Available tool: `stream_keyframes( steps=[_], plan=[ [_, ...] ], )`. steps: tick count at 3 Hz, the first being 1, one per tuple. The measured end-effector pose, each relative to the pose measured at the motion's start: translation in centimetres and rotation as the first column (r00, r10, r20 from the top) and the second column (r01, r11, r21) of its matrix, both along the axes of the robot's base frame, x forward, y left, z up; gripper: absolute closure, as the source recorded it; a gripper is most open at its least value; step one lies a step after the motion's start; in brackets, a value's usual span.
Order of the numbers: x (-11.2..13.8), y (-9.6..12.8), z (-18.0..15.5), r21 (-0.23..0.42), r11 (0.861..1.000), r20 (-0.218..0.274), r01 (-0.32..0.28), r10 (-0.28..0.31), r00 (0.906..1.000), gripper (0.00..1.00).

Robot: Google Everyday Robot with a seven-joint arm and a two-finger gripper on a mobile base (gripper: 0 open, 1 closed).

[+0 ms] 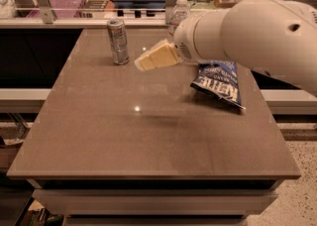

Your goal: Knock redbull can over

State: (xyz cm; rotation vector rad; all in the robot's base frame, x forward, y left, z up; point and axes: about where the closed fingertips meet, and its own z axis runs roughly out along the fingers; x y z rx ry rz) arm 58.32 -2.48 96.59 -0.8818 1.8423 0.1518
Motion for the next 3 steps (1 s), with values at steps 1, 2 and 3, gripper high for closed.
stream_keyframes(
  steps=[1, 2, 3],
  plan=[
    [2.6, 2.3, 0.6, 0.06, 0.998, 0.057, -0.025, 0.022, 0.9981, 0.0],
    [4.6, 4.7, 0.9, 0.114, 0.991, 0.09, -0.068, 0.058, 0.9943, 0.0],
    [6.6, 6.9, 0.6, 0.176, 0.977, 0.117, -0.117, 0.097, 0.9884, 0.0]
  ],
)
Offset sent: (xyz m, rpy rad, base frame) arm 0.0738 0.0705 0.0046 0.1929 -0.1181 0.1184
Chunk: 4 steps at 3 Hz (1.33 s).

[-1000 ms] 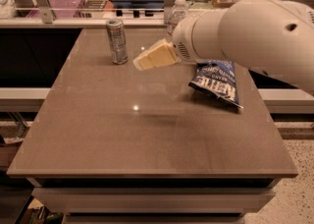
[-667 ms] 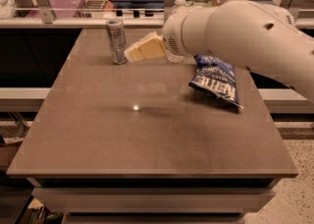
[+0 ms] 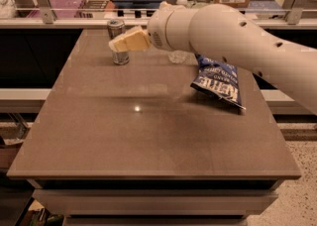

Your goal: Knock redbull can over

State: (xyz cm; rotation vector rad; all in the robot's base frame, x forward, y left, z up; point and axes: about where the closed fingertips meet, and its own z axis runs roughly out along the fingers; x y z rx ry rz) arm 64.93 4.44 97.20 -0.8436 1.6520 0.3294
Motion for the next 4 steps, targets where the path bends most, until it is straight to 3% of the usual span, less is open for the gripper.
stream_keyframes(
  steps=[2, 4],
  plan=[
    [3.4, 3.6, -1.1, 0.118, 0.989, 0.036, -0.091, 0.087, 0.9956, 0.0],
    [5.6, 7.7, -3.3, 0.166, 0.973, -0.001, -0.16, 0.163, 0.9867, 0.0]
  ],
)
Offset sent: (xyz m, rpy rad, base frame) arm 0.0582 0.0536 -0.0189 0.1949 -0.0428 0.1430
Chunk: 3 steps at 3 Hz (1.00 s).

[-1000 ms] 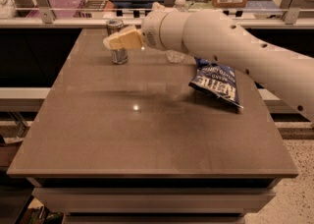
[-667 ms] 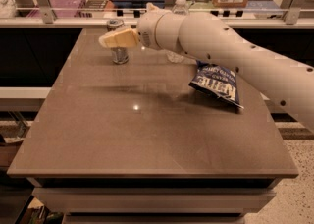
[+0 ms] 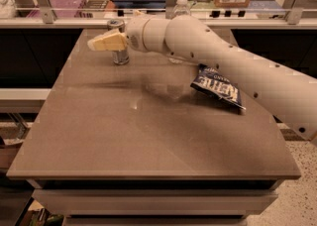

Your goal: Knock redbull can over

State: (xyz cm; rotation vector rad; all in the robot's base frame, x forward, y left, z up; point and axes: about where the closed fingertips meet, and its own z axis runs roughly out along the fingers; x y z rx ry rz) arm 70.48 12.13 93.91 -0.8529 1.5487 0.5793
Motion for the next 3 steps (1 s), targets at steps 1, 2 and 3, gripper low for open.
stream_keyframes(
  steps=[1, 2, 3],
  plan=[
    [0.2, 1.4, -1.7, 0.001, 1.0, -0.043, -0.014, 0.014, 0.999, 0.0],
    [0.6, 2.1, -3.1, 0.027, 1.0, -0.06, -0.012, 0.014, 0.9981, 0.0],
    [0.6, 2.3, -3.1, 0.027, 1.0, -0.06, -0.015, 0.017, 0.9981, 0.17]
  ],
)
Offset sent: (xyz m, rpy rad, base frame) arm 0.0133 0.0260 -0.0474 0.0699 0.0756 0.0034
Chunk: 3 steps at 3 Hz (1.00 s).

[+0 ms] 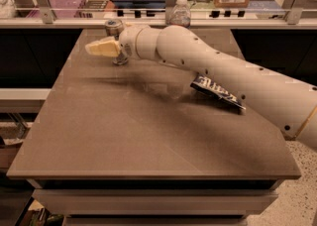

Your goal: Knock redbull can over

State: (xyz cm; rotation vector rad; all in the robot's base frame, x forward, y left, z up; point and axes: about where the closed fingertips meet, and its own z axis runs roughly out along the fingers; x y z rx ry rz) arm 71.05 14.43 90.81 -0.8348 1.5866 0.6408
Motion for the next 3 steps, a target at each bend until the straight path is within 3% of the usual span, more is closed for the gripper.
stream_keyframes(
  steps=[3],
  plan=[
    [-0.2, 0.65, -0.04, 0.001, 1.0, -0.001, -0.01, 0.01, 1.0, 0.88]
  ],
)
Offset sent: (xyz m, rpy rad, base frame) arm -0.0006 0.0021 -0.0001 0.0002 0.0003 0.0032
